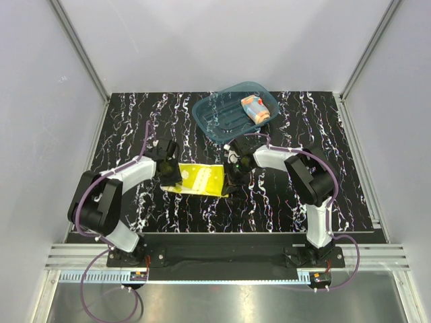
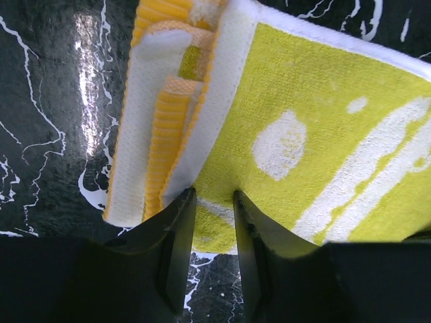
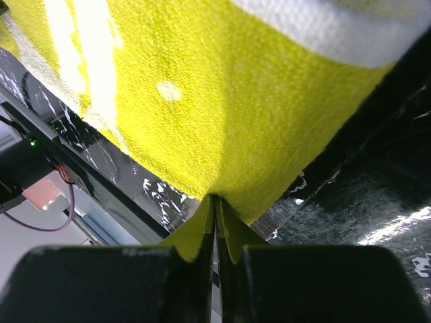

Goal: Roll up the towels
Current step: Fold the towel

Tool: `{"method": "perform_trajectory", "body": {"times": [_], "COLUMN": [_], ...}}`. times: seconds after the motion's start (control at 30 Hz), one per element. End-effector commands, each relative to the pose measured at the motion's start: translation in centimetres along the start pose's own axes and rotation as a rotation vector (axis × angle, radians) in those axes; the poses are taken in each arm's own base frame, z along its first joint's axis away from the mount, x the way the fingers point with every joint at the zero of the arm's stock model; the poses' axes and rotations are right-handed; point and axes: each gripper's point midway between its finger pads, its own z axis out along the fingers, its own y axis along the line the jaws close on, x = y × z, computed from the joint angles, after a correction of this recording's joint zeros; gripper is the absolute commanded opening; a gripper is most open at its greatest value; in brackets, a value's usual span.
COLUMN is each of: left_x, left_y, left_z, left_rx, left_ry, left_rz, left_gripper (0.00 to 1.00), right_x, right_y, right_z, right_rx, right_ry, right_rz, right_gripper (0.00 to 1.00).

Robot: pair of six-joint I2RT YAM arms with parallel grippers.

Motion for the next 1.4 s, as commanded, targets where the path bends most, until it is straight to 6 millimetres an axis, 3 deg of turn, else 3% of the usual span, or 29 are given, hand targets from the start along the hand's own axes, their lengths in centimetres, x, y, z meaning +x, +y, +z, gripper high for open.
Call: {"method": "perform_trajectory", "body": {"times": [0.0,0.17,0.27,0.4,0.6,0.77,0.83,1.07,1.23,1.37], "left_x": [0.5,-0.3,-1.3,-3.9,-5.0,-3.4,-2.8,-0.7,-0.6,-1.1], "left_y": [2.4,2.9,2.3,0.7,-1.6,-1.8,-1.3,1.1,2.6,3.9], "left_z": [0.9,0.9,0.5,-0.8,-3.4,-5.2,-5.3,-3.0,-1.6,-0.4], "left_rx": [-0.110,-0.148,-0.141,-0.140,-0.172,-0.125,-0.132,-0.177,-0.216,-0.269], "left_ry": [0.001,-0.014,-0.034,-0.096,-0.137,-0.129,-0.123,-0.061,-0.036,-0.011], "left_rz": [0.008,0.006,0.022,0.058,0.115,0.073,0.064,0.059,0.038,0.029], "left_gripper": [0.35,0.35,0.35,0.36,0.40,0.43,0.45,0.47,0.48,0.48], "right_x": [-0.5,0.2,0.1,-1.3,-4.1,-7.8,-8.7,-11.0,-10.2,-7.5], "right_y": [-2.3,-2.7,-1.5,2.1,7.0,5.6,3.8,-1.1,-3.6,-5.3], "right_z": [0.6,0.0,-1.2,-4.1,-7.8,-7.0,-5.6,-1.9,-0.7,-1.0], "right_rx": [0.100,0.135,0.114,0.052,-0.032,0.054,0.111,0.265,0.339,0.381], "right_ry": [-0.016,-0.011,-0.026,-0.083,-0.184,-0.228,-0.215,-0.227,-0.214,-0.191], "right_rz": [0.009,0.031,0.012,-0.056,-0.147,-0.126,-0.101,-0.067,-0.027,0.030], "right_gripper": [0.07,0.04,0.03,0.05,0.06,0.05,0.04,0.00,0.00,0.00]}}
